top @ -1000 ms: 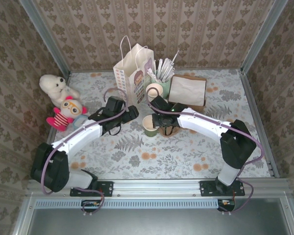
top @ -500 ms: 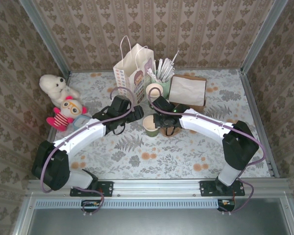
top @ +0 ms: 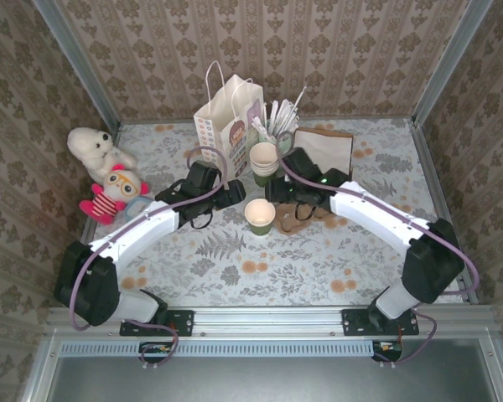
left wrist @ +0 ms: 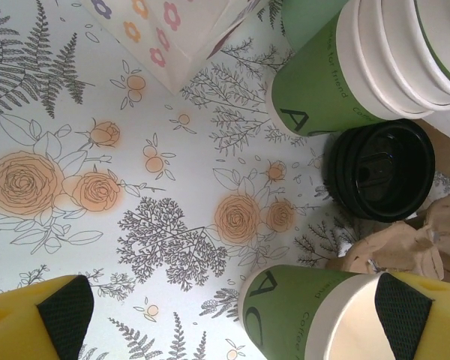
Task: Pack the takeout coffee
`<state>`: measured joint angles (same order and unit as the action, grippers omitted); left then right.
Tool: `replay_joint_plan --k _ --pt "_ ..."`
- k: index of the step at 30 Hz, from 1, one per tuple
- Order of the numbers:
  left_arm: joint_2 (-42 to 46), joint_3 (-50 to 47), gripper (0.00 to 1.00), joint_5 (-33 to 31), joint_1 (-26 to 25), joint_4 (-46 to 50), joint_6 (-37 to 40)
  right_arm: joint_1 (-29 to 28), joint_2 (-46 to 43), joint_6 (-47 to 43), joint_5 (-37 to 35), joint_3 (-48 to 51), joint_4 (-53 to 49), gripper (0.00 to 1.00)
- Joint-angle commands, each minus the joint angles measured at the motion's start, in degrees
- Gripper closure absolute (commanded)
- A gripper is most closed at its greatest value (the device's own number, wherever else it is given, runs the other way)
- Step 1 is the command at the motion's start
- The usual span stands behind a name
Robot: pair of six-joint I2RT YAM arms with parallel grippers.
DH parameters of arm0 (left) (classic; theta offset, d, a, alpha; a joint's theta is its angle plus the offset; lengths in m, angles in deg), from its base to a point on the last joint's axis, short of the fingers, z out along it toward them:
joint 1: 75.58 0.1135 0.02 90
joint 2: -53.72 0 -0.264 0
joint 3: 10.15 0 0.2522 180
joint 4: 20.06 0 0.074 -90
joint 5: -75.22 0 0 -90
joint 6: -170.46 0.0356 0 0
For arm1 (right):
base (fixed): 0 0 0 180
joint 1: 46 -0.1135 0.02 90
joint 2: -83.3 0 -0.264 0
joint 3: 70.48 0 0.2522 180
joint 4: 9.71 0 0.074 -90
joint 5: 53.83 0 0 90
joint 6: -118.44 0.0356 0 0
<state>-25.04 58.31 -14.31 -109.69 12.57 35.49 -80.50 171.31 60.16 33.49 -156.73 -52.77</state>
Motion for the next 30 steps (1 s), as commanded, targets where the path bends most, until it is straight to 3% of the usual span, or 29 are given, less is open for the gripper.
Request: replay_joint_plan --k 1,3,5,10,15,18,30 --pt "0.0 2.0 0.0 0.7 -0.6 -0.3 0.8 6.3 -2.0 -3.4 3.8 3.3 4.1 0.27" --pt "0.1 2.2 0.0 -0.4 -0.8 -0.4 1.2 10.7 0.8 -7.9 6.5 2.3 2.6 0.26" --pt "0.3 2.4 0.0 -1.6 -0.9 -0.4 1.5 12.6 3.5 -11.2 3.4 0.9 0.8 0.27" --pt "0.6 1.9 0.0 -4.0 -1.0 -0.3 -0.5 13.0 7.3 -19.5 3.2 1.3 5.0 0.33" --pt "1.7 -2.5 0.0 -2.4 -1.4 -5.3 -7.3 12.9 12.5 -16.6 -1.5 -0.3 6.3 0.44" --pt "1.6 -3.6 0.0 -2.2 -1.5 -5.5 -9.7 12.9 14.8 -17.7 -0.9 -1.2 7.0 0.45" --pt "1.0 -0.7 0.0 -4.6 -1.8 0.7 -7.3 12.9 21.8 -19.7 -3.4 -4.4 8.8 0.63"
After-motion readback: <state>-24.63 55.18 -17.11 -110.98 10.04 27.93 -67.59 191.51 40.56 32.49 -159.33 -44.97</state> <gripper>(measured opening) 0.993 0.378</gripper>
